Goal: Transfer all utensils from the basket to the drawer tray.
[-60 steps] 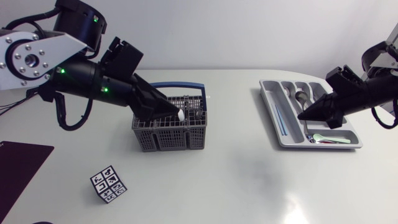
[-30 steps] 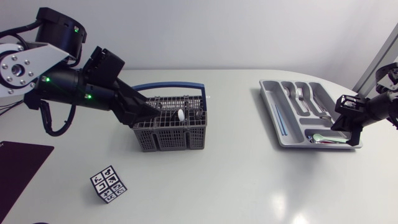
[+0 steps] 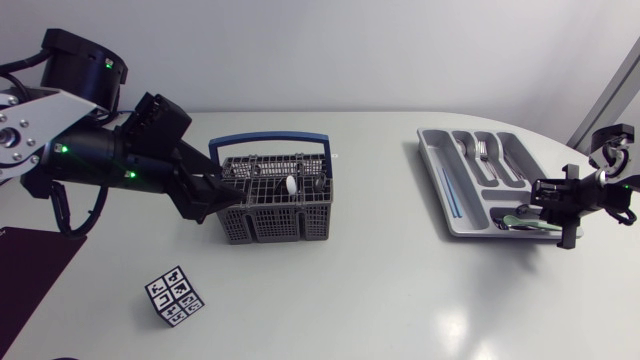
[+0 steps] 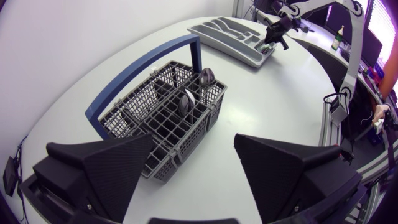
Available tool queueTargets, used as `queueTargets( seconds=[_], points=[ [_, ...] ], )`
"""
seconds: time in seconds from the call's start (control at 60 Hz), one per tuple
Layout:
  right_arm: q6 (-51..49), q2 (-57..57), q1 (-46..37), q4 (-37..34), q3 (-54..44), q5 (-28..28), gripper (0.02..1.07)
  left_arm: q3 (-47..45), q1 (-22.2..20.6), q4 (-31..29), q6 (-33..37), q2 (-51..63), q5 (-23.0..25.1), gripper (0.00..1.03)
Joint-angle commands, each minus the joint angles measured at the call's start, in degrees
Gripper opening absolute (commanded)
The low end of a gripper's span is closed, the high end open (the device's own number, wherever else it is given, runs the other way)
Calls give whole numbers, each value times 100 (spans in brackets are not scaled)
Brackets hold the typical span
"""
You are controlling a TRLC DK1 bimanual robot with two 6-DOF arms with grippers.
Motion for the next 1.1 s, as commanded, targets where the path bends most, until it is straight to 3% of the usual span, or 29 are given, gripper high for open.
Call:
queueTargets(
  seconds=[0.0,0.1,0.2,0.517,0.817,1.083],
  points=[
    [-264,-82,-18,197,-325,102,50,-202,41,23,175,-118,-112,92],
    [-256,-302,-18,513,-492,137,81,-281,32,75,210,-179,-173,92],
    [-45,-592,9,549,-562,154,91,-272,-3,84,193,-171,-270,92],
    [1414,-1998,826,39,-1160,-127,91,9,-539,102,-458,155,-402,92],
    [3392,-2745,2338,-1244,-1142,-250,91,89,-1453,840,-642,875,-1852,92],
    [4482,-2824,3260,-1649,-975,-479,91,405,-1945,1033,-651,1359,-3364,90]
  ],
)
